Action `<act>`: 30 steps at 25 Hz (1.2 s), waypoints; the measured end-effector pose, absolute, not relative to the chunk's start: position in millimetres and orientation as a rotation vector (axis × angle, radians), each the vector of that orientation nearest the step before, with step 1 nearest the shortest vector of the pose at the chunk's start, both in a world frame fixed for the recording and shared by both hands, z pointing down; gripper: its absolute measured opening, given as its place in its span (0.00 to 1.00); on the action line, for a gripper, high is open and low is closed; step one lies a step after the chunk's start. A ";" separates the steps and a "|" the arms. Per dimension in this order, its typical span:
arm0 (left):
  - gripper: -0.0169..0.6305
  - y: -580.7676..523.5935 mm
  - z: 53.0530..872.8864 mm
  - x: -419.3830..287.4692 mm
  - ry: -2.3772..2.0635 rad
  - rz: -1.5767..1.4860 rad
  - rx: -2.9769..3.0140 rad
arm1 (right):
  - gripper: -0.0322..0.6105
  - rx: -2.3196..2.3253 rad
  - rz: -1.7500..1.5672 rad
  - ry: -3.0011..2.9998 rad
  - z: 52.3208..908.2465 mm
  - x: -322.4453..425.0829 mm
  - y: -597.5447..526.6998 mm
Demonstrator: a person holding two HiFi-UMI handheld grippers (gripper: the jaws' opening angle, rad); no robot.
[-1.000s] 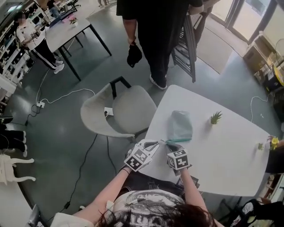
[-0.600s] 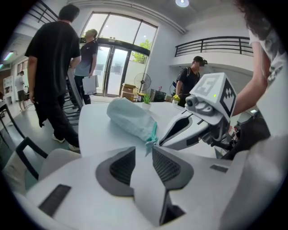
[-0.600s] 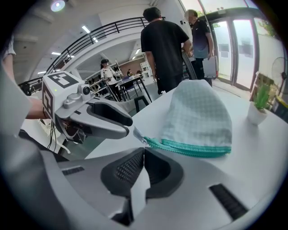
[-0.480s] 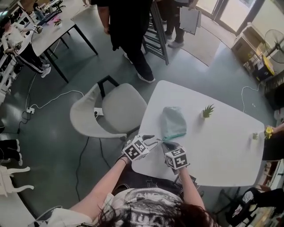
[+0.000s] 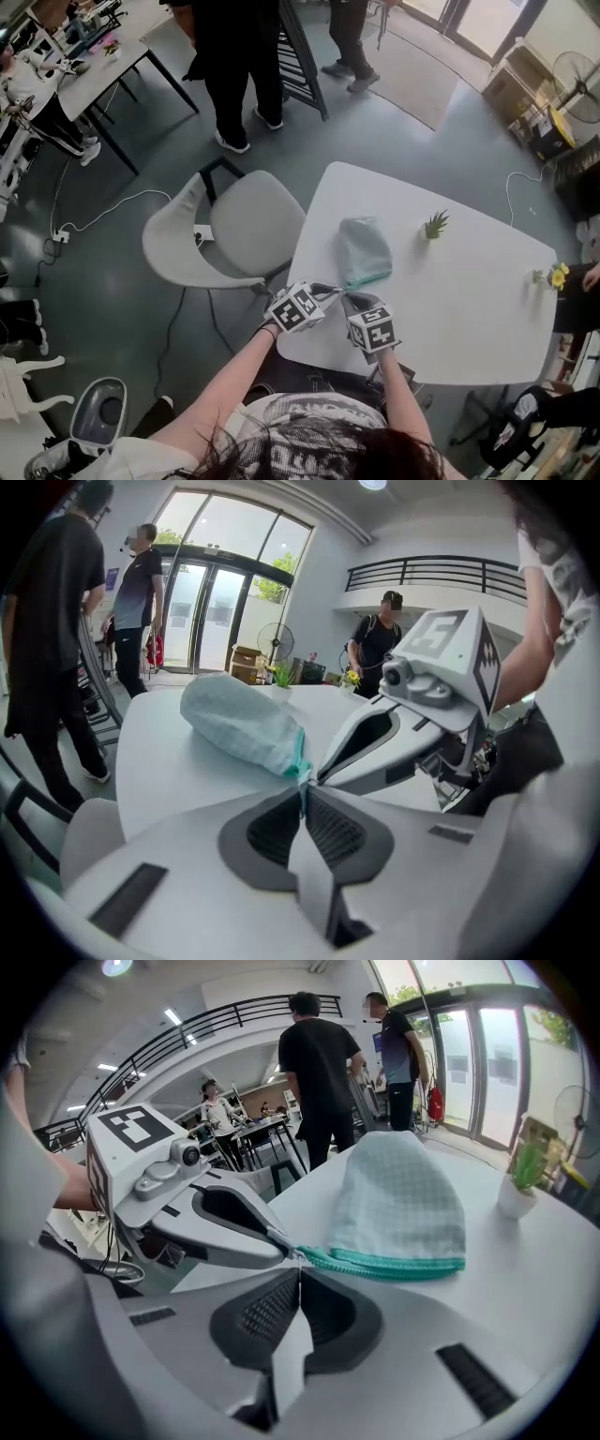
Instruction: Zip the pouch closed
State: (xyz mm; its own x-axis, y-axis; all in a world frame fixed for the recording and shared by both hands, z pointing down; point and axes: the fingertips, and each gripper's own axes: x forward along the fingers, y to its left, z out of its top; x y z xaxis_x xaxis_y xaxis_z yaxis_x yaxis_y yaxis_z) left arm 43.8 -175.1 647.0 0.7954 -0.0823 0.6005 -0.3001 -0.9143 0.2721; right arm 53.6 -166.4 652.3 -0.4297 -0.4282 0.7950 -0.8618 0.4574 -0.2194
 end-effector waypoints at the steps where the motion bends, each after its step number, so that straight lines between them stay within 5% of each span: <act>1: 0.06 -175.0 645.2 44.5 -0.295 0.846 2.626 | 0.06 1.085 0.827 -2.041 651.4 54.4 -166.7; 30: 0.06 -160.0 630.3 36.6 -0.342 0.849 2.644 | 0.06 1.097 0.931 -2.039 658.8 62.7 -164.5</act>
State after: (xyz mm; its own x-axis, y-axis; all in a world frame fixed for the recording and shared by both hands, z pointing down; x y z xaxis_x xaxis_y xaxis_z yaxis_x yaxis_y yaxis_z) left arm 36.6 -160.0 630.3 0.7923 -0.1220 0.5979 -0.3267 -0.9124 0.2467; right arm 62.7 -164.5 658.8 -0.4506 -0.4216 0.7869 -0.8707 0.4019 -0.2833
